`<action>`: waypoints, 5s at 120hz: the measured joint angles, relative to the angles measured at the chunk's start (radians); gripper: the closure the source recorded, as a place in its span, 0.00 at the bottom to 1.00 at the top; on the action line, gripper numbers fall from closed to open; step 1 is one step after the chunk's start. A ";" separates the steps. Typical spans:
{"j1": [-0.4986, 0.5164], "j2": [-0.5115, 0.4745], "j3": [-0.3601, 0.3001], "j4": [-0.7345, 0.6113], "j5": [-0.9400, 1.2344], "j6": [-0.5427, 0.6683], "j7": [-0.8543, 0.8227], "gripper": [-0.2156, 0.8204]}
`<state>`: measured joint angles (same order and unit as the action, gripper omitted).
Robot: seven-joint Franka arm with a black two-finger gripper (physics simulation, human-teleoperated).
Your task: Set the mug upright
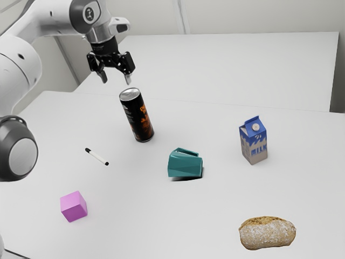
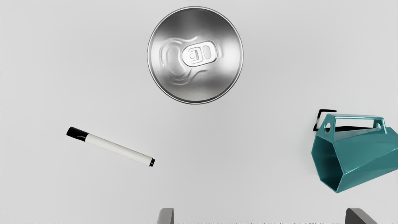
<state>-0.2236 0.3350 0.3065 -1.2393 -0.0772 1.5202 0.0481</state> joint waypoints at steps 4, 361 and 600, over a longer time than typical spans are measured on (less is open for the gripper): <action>0.000 -0.005 -0.001 -0.001 0.002 -0.001 0.000 0.21; -0.066 -0.019 -0.027 -0.857 -1.227 0.497 0.754 0.81; -0.024 -0.309 -0.144 -1.063 0.148 0.919 0.209 0.95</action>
<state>-0.2481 0.0263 0.1624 -2.3023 0.0706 2.4397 0.2570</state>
